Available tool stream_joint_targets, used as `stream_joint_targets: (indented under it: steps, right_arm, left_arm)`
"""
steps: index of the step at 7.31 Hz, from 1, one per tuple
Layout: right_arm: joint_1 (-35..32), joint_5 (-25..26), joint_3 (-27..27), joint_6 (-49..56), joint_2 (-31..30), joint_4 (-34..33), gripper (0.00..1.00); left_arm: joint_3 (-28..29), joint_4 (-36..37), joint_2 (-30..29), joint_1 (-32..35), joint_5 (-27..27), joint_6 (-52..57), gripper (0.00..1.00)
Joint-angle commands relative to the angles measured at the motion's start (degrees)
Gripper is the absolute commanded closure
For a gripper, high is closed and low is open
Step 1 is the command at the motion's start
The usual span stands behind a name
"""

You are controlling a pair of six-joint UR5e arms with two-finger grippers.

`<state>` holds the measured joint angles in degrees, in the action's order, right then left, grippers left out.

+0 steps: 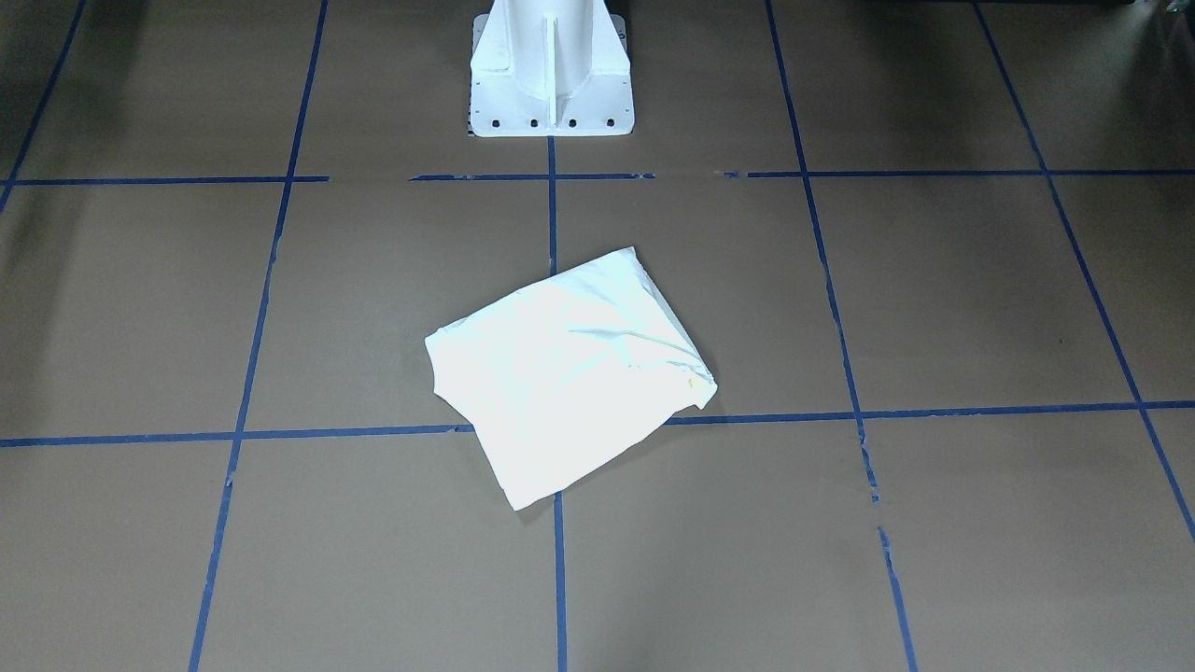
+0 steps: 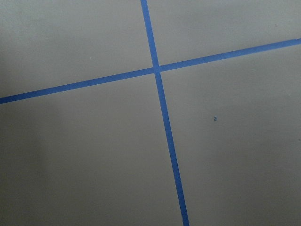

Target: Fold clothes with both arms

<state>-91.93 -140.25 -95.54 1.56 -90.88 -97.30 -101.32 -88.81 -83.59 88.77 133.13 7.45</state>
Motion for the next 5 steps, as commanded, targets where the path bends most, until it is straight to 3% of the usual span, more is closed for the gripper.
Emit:
stream_joint_targets:
  steps: [1, 3, 5]
  right_arm:
    - [0.0, 0.3, 0.2, 0.2, -0.1, 0.0, 0.00]
    - [0.0, 3.6, 0.3, 0.1, -0.2, 1.4, 0.00]
    - [0.0, 3.8, 0.5, 0.1, -1.0, 3.3, 0.00]
  left_arm:
    - [0.2, 0.0, 0.0, 0.0, -0.1, -0.1, 0.00]
    - [0.2, 0.0, 0.0, 0.0, -0.1, -0.1, 0.00]
    - [0.5, 0.0, 0.0, 0.1, -0.2, -0.8, 0.00]
